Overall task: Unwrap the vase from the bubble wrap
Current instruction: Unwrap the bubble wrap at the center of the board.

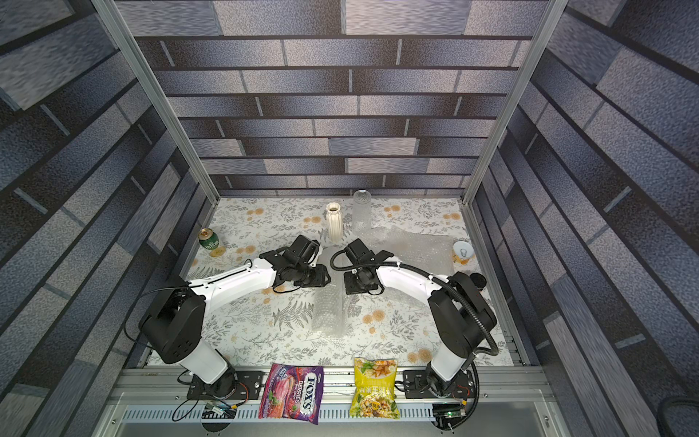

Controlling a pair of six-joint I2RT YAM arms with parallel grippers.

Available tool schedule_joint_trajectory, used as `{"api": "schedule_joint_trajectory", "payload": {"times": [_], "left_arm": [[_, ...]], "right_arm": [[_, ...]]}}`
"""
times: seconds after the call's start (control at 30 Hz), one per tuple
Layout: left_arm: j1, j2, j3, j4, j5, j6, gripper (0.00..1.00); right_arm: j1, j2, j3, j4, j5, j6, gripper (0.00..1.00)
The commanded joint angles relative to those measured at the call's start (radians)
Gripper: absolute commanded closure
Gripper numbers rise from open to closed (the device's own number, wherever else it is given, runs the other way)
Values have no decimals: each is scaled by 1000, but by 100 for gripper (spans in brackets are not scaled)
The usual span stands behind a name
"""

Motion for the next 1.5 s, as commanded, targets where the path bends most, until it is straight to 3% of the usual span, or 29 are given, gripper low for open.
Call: {"api": "schedule_joint_trajectory", "payload": {"times": [0.0,0.3,0.47,0.77,1.03,1.47], "left_arm": [[9,60,-88,-194,-51,1,55],[55,0,-130,-121,39,-14,51],[84,-44,-159,-109,55,-24,51],[120,-87,-193,-98,77,-30,49],[125,-130,-191,-91,85,-36,49],[126,-333,-125,-141,30,-22,46]], "right_arm": [[-24,-55,-6,3,8,-2,100],[-22,-78,-55,124,-173,9,100],[-23,-100,-60,147,-198,22,100],[-21,-164,-37,92,-173,-3,100],[-24,-174,-25,-4,-75,-35,100],[-23,-178,17,-48,-18,-47,100]]}}
